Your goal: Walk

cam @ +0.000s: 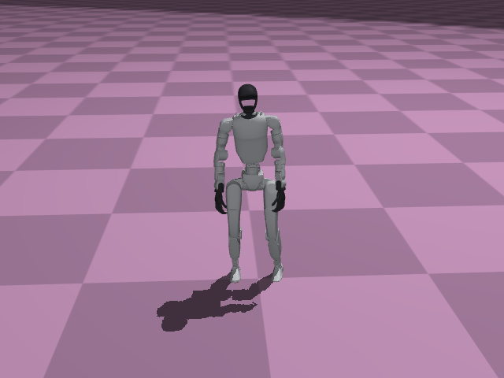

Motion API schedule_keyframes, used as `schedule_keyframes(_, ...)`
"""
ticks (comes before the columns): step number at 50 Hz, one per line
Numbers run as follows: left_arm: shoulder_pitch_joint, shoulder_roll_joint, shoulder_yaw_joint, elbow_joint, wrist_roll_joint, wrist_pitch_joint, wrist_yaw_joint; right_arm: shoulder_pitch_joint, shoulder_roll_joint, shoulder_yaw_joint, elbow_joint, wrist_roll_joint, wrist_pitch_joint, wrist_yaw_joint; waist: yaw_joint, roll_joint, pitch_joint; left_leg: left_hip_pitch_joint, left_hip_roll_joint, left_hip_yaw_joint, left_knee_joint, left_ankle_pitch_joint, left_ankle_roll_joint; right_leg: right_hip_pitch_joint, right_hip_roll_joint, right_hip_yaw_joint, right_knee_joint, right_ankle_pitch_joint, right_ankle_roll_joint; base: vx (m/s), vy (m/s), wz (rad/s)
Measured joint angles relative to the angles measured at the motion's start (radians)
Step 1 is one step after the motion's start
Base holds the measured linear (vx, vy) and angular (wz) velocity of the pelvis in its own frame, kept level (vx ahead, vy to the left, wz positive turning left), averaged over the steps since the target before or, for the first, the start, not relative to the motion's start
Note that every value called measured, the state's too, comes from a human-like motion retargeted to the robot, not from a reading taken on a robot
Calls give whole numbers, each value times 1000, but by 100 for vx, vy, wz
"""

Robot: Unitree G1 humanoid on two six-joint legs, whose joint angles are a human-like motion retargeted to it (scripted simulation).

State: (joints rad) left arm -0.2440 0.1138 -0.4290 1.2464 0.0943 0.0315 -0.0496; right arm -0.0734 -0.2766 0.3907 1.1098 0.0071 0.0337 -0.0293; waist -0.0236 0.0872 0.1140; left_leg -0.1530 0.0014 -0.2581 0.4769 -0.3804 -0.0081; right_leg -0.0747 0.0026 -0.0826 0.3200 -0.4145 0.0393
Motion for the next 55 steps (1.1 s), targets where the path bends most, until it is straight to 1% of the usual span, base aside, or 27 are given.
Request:
schedule_keyframes(8,-8,-8,8,16,-42,7,-16,-1,-1,-9,20,23,4,18,5,9,9,-43,38,23,58,7,-9,8,44,-1,-55,31,-4,-2,-11,-14)
schedule_keyframes(20,11,19,35,32,-63,16,-18,16,2,-18,-8,32,3,49,-8,-9,3,-25,41,14,26,10,-10,31,72,20,-100,51,-5,0,-4,-7)
schedule_keyframes(33,45,34,56,21,-48,11,-14,36,8,-27,-20,20,2,62,-21,-26,-9,37,47,25,-16,3,8,73,77,30,-103,44,-9,0,0,0)
schedule_keyframes(55,82,27,84,-5,-52,22,-27,57,22,-50,56,17,20,70,4,-35,-30,102,42,32,-52,-8,40,136,67,17,-124,41,-10,0,0,0)
